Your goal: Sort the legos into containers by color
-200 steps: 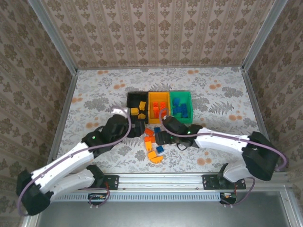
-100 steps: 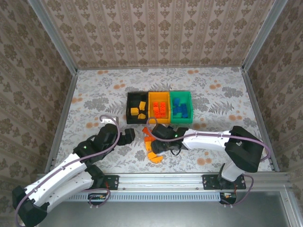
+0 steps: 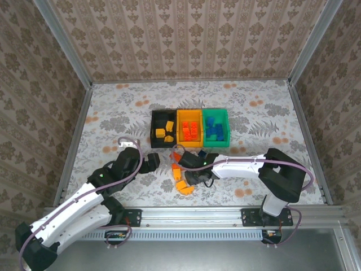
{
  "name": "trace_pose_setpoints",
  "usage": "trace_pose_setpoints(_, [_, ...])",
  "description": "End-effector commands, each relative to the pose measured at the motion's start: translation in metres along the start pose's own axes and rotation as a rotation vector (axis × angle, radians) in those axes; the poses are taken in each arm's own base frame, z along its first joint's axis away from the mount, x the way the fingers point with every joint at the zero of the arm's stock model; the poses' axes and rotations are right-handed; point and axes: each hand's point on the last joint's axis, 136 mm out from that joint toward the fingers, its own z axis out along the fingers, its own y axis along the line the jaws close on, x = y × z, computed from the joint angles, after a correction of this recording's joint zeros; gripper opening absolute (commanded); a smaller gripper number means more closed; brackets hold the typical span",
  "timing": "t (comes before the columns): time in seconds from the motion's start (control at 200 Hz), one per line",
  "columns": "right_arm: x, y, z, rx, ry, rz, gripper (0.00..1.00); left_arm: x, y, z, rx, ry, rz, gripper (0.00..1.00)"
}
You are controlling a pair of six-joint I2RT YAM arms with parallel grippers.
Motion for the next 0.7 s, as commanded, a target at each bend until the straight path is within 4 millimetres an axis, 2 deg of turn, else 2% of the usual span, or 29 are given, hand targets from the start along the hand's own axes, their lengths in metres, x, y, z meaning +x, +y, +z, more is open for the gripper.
trace_pose_setpoints(0.0, [0.008,-0.020,0.002,0.073,0.014,0.016,0.36,0.001,0.003,0.002,-0.009,0.007,-0.027,1.00])
trace_pose_setpoints(0.11, [0.004,-0.028,-0.008,0.080,-0.020,0.030,0.29,0.002,0.001,0.003,-0.003,0.013,-0.024,1.00])
trace_pose_setpoints(0.215, [-0.012,-0.036,-0.032,0.072,-0.092,0.047,0.26,0.003,-0.002,0.006,0.007,0.026,-0.015,1.00])
trace_pose_setpoints(0.335, [-0.047,-0.058,-0.070,0.070,-0.204,0.106,0.26,0.005,-0.005,0.008,0.024,0.033,-0.011,1.00])
trace_pose_setpoints(0.37, [-0.058,-0.067,-0.075,0.076,-0.225,0.132,0.26,0.006,-0.007,0.009,0.034,0.035,-0.008,1.00])
trace_pose_setpoints(0.4, [-0.072,-0.074,-0.092,0.059,-0.275,0.166,0.26,0.006,-0.008,0.010,0.042,0.035,-0.007,1.00])
trace_pose_setpoints(0.475, [-0.097,-0.093,-0.106,0.066,-0.331,0.230,0.26,0.007,-0.010,0.011,0.052,0.042,-0.005,1.00])
trace_pose_setpoints(0.55, [-0.120,-0.115,-0.111,0.089,-0.372,0.298,0.26,0.009,-0.012,0.012,0.059,0.052,0.001,1.00])
trace_pose_setpoints(0.565, [-0.122,-0.119,-0.105,0.103,-0.359,0.306,0.26,0.009,-0.012,0.012,0.060,0.055,0.003,1.00])
trace_pose_setpoints(0.695, [-0.149,-0.153,-0.087,0.185,-0.343,0.385,0.26,0.014,-0.014,0.015,0.067,0.077,0.014,0.99])
